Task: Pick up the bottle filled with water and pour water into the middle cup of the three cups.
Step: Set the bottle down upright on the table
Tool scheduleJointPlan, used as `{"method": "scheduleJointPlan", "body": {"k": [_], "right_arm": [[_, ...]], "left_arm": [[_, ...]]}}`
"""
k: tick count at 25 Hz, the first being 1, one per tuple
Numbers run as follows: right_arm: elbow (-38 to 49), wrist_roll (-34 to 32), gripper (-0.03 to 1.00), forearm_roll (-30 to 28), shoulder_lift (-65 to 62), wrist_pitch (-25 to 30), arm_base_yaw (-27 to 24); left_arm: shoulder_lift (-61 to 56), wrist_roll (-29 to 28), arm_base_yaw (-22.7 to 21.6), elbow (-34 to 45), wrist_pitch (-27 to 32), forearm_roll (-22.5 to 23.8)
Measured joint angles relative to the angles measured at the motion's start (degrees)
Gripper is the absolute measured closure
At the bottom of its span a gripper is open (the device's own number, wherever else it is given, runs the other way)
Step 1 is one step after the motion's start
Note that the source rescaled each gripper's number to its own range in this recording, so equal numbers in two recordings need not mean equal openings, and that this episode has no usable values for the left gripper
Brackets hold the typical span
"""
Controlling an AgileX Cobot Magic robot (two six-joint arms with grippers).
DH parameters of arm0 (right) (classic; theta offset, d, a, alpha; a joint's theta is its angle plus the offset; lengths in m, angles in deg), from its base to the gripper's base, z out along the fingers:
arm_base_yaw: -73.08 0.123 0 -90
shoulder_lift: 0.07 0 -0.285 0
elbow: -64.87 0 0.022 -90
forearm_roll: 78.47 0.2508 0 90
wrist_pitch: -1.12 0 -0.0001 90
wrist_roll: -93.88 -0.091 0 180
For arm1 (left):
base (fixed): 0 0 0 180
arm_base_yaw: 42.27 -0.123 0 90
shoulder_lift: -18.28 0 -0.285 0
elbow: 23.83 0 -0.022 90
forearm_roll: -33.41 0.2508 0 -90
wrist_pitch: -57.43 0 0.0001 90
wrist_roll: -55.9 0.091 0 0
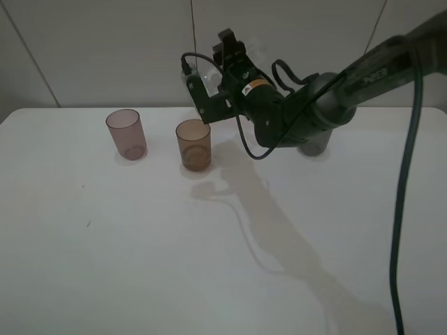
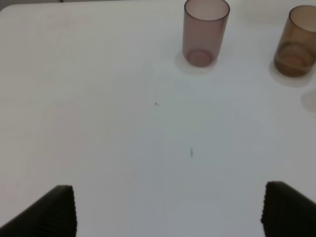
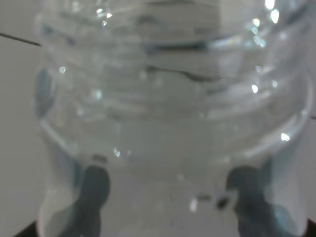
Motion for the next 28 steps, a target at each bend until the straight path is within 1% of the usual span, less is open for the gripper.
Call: {"method": "scheduleJointPlan", "body": {"k": [3, 5, 7, 9, 11, 13, 16, 18, 19, 22, 24, 25, 26, 28], "right_arm": [[0.00, -4.13, 0.97, 3.80, -2.65, 2.96, 0.94], [0.00, -7.70, 0.97, 6.35, -4.93, 6.68, 1.24], [0.00, -12.72, 0.97, 7.71, -6.99, 12.28, 1.24], [0.05, -18.77, 0.97, 8.95, -9.07, 18.58, 1.24], [0.05, -27.07, 0.97, 8.96, -10.52, 25.08, 1.24], [0.05, -35.68, 0.97, 7.67, -11.51, 29.96, 1.06], [0.05, -50.51, 0.97, 3.87, -12.11, 36.33, 0.32], [0.05, -61.25, 0.97, 0.18, -12.18, 40.24, -0.44], [0.05, -65.78, 0.97, -2.55, -12.18, 41.66, -0.77], [0.22, -83.16, 0.97, -12.11, -12.18, 44.51, -1.52], [0.28, -94.33, 0.97, -18.28, -12.18, 44.63, -1.76], [0.66, -99.63, 0.97, -20.31, -12.18, 43.95, -2.03], [1.26, -103.34, 0.97, -22.18, -12.22, 42.80, -2.14], [3.88, -109.55, 0.97, -23.50, -12.22, 38.49, -2.47]], "left_arm": [[0.00, 0.00, 0.00, 0.00, 0.00, 0.00], [0.00, 0.00, 0.00, 0.00, 0.00, 0.00], [0.00, 0.00, 0.00, 0.00, 0.00, 0.00], [0.00, 0.00, 0.00, 0.00, 0.00, 0.00], [0.00, 0.00, 0.00, 0.00, 0.00, 0.00], [0.00, 0.00, 0.00, 0.00, 0.00, 0.00], [0.00, 0.00, 0.00, 0.00, 0.00, 0.00], [0.00, 0.00, 0.00, 0.00, 0.00, 0.00], [0.00, 0.00, 0.00, 0.00, 0.00, 0.00], [0.00, 0.00, 0.00, 0.00, 0.00, 0.00], [0.00, 0.00, 0.00, 0.00, 0.00, 0.00], [0.00, 0.00, 0.00, 0.00, 0.00, 0.00], [0.00, 0.00, 0.00, 0.00, 0.00, 0.00], [0.00, 0.00, 0.00, 0.00, 0.00, 0.00]]}}
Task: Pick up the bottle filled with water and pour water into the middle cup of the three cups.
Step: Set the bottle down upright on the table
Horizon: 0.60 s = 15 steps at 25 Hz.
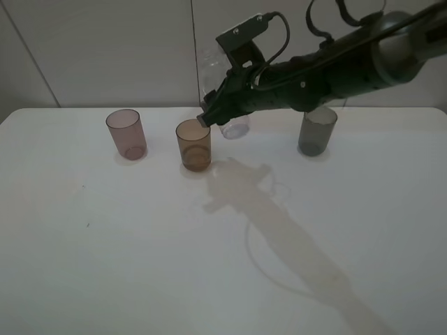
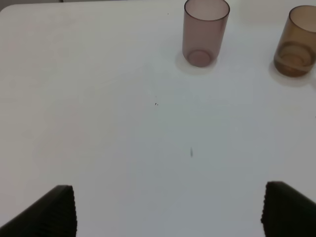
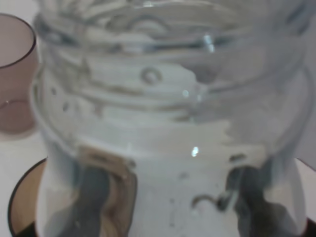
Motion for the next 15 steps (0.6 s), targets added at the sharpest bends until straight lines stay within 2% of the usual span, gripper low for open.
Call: {"method": "scheduleJointPlan", "body": {"k": [4, 10, 12, 15], "right_arm": [[7.46, -3.24, 0.97, 1.29, 0.17, -12.05, -0.48], [14.59, -2.40, 0.97, 8.76, 3.06, -29.43, -0.53], [15.32, -2.33, 0.97, 9.99, 4.99, -32.54, -0.55], [15.58, -2.31, 0.97, 11.24, 8.02, -34.32, -0.55]], "left_arm": [[0.00, 0.00, 0.00, 0.00, 0.00, 0.00], [0.00, 0.00, 0.00, 0.00, 0.00, 0.00], [0.00, 0.00, 0.00, 0.00, 0.00, 0.00], [0.00, 0.00, 0.00, 0.00, 0.00, 0.00]]}}
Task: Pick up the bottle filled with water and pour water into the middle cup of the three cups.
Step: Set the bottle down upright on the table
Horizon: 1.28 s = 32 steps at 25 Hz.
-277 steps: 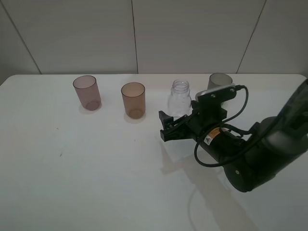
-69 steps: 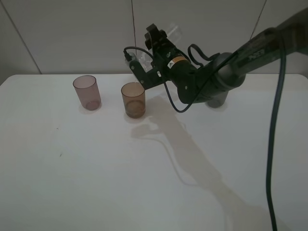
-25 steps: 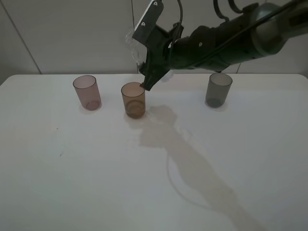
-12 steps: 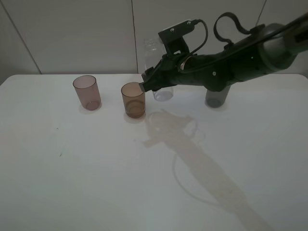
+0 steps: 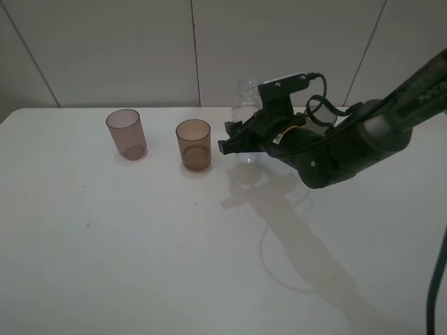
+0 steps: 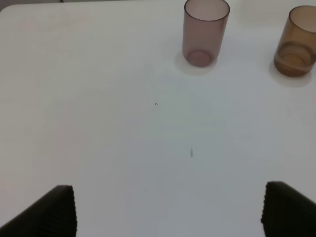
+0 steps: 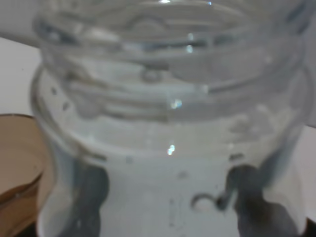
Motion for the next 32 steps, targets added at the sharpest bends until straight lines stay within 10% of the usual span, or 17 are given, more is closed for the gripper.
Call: {"method": "scheduleJointPlan", "body": {"k": [16, 19, 22, 32], "right_arm": [[-0.05, 0.11, 0.95, 0.18, 5.75, -3.94, 0.00], [-0.05, -0.56, 0.38, 0.18, 5.75, -4.05, 0.00], [-0.05, -0.82, 0.06, 1.26, 5.75, -4.05, 0.00], [0.06, 2.10, -0.03, 1.76, -3.00, -1.60, 0.00]], "left_arm": [[0.00, 0.00, 0.00, 0.00, 0.00, 0.00], [0.00, 0.00, 0.00, 0.00, 0.00, 0.00], [0.00, 0.00, 0.00, 0.00, 0.00, 0.00], [0.00, 0.00, 0.00, 0.00, 0.00, 0.00]]}}
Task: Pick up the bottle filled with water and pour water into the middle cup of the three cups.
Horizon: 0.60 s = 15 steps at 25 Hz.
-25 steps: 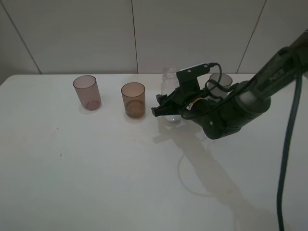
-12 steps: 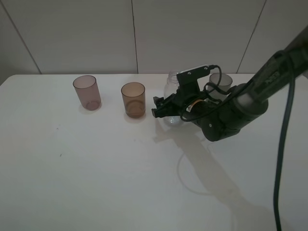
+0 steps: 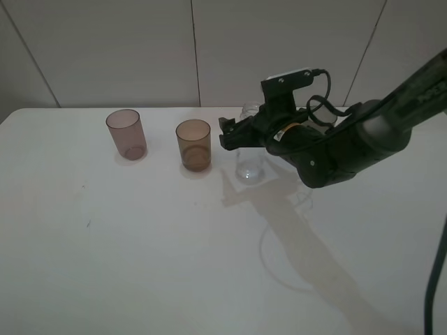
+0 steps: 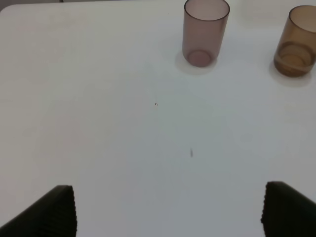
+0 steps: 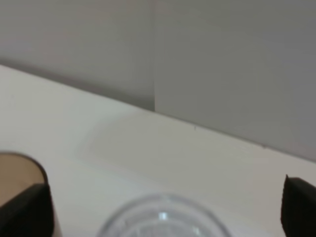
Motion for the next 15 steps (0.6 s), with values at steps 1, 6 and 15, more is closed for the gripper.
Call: {"method": "scheduleJointPlan", "body": {"k": [1, 6, 15], "right_arm": [[0.00, 0.39, -0.03, 0.05, -1.81, 1.06, 0.00], [0.00, 1.02, -0.03, 1.17, -11.20, 10.79, 0.00], [0.00, -1.64, -0.03, 9.98, -25.64, 52.03, -8.63]], "left_arm": [[0.00, 0.00, 0.00, 0.00, 0.00, 0.00], [0.00, 0.00, 0.00, 0.00, 0.00, 0.00], [0.00, 0.00, 0.00, 0.00, 0.00, 0.00]]}}
